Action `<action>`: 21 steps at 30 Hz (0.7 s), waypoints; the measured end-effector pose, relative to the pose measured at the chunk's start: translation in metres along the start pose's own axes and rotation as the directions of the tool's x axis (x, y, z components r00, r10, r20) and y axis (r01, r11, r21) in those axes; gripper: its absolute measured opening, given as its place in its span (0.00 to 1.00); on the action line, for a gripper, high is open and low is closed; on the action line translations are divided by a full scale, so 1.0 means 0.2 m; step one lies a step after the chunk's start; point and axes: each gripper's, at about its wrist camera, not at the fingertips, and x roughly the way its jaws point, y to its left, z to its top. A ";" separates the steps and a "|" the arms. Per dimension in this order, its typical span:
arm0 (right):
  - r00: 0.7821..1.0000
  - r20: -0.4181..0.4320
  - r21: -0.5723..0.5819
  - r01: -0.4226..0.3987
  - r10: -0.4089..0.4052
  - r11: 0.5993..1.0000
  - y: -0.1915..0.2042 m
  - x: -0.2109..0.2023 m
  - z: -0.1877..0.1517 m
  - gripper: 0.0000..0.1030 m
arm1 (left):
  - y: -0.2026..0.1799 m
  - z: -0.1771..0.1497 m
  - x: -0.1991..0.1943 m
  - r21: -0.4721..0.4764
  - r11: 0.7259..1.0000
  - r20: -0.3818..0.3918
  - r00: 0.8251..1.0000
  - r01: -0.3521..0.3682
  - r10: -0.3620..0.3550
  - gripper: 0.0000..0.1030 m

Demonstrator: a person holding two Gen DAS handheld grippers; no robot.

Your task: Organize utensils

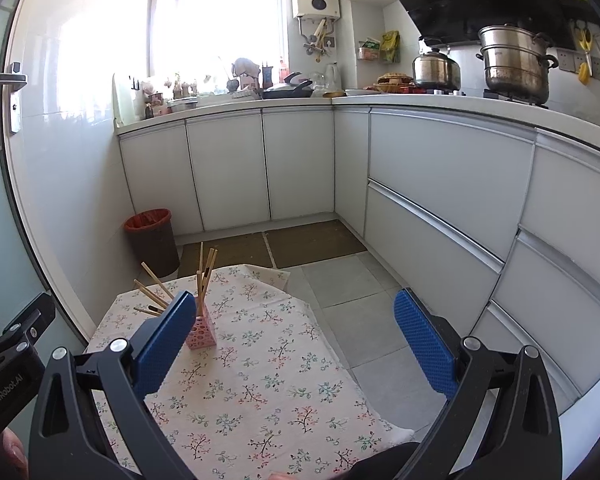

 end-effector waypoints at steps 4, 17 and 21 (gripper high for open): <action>1.000 -0.002 0.000 -0.004 0.004 1.000 -0.01 0.00 0.00 0.94 | 0.00 0.00 0.00 -0.004 1.000 -0.002 1.000 -0.002 0.002 0.93; 1.000 -0.005 0.002 -0.013 0.013 1.000 -0.01 0.00 0.00 0.94 | 0.00 0.00 0.01 -0.004 1.000 -0.003 1.000 0.000 0.000 0.93; 1.000 -0.010 0.001 -0.016 0.016 1.000 -0.01 0.00 -0.01 0.94 | 0.01 0.00 0.01 -0.007 1.000 -0.004 1.000 -0.001 0.001 0.93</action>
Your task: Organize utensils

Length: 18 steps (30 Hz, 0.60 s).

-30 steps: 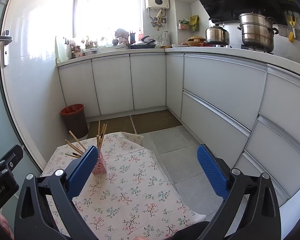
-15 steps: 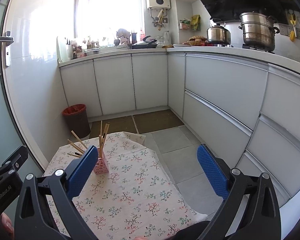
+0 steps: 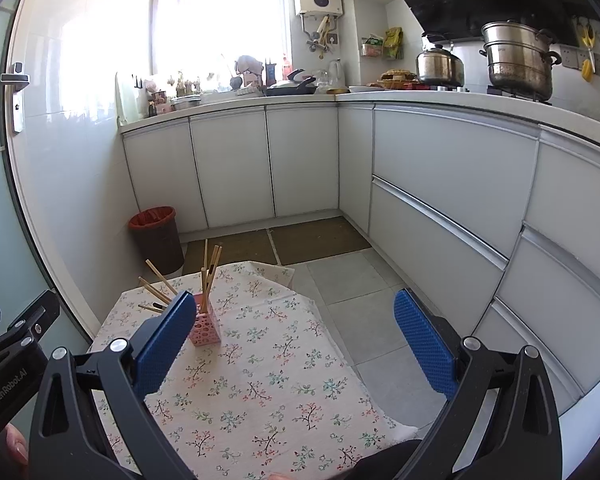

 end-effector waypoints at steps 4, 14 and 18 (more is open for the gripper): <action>1.000 -0.007 0.002 -0.006 0.006 1.000 -0.01 0.00 0.00 0.94 | 0.00 0.00 0.00 -0.004 1.000 -0.005 1.000 -0.004 0.004 0.93; 1.000 -0.018 0.005 -0.013 0.013 1.000 -0.01 0.02 0.00 0.94 | -0.01 0.00 0.00 -0.015 1.000 0.004 1.000 0.019 -0.019 0.93; 1.000 -0.022 0.007 -0.014 0.014 1.000 -0.02 0.02 0.00 0.94 | -0.02 -0.01 -0.01 0.000 1.000 0.021 1.000 0.016 -0.016 0.90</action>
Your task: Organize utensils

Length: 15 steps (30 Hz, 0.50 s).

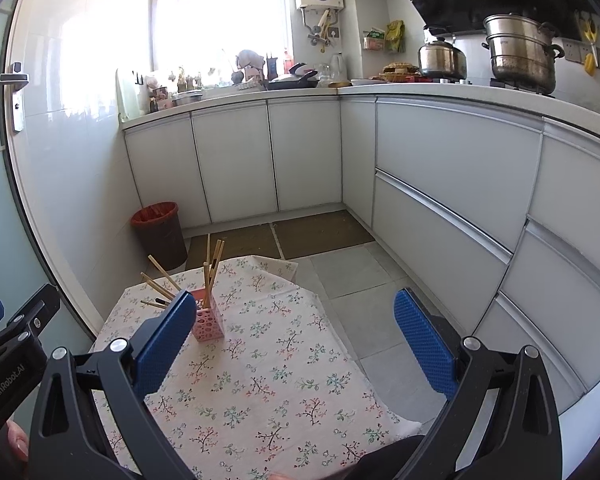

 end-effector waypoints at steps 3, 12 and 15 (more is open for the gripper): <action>1.000 -0.002 0.001 -0.001 0.001 1.000 0.00 0.00 0.00 0.94 | -0.02 0.00 -0.01 0.019 1.000 0.014 1.000 0.002 -0.003 0.89; 1.000 -0.008 0.008 0.004 -0.004 1.000 -0.01 0.02 -0.01 0.94 | 0.01 0.01 -0.03 -0.019 1.000 0.024 1.000 0.009 -0.008 0.93; 1.000 -0.010 0.010 0.002 -0.002 1.000 -0.01 0.02 -0.01 0.94 | 0.02 0.02 -0.03 -0.030 1.000 0.022 1.000 0.004 -0.004 0.93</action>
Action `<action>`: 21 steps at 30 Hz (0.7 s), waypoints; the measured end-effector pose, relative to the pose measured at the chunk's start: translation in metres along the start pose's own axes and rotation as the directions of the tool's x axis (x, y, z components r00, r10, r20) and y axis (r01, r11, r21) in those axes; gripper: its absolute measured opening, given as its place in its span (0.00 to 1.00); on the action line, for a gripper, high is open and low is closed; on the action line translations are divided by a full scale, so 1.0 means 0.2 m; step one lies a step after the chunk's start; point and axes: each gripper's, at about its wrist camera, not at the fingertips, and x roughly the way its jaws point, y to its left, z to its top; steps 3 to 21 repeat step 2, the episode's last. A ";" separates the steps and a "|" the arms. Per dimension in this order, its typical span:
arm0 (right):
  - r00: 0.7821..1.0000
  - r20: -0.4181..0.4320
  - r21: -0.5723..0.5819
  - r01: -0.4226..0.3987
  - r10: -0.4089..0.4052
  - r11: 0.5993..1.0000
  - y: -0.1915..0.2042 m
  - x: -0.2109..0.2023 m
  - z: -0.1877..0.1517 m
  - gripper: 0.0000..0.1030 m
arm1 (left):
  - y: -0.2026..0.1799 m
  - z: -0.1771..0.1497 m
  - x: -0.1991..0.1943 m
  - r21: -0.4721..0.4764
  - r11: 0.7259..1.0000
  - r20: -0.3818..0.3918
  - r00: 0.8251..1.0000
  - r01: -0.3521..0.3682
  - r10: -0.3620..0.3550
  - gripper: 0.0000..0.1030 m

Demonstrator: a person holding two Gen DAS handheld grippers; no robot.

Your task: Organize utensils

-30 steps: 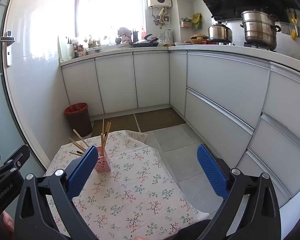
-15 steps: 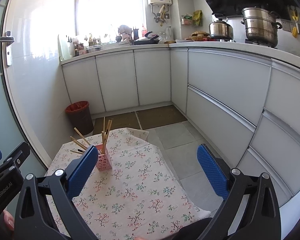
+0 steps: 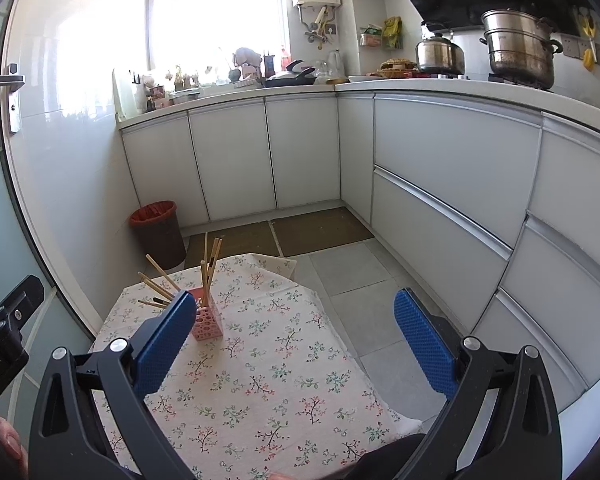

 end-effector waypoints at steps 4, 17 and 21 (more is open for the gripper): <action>1.000 -0.001 0.001 -0.001 0.001 1.000 0.00 0.00 0.00 0.94 | 0.00 0.00 0.01 -0.001 1.000 -0.011 1.000 0.003 -0.003 0.93; 1.000 -0.001 0.001 -0.001 0.001 1.000 0.00 0.00 0.00 0.94 | 0.00 0.00 0.01 -0.001 1.000 -0.011 1.000 0.003 -0.003 0.93; 1.000 -0.001 0.001 -0.001 0.001 1.000 0.00 0.00 0.00 0.94 | 0.00 0.00 0.01 -0.001 1.000 -0.011 1.000 0.003 -0.003 0.93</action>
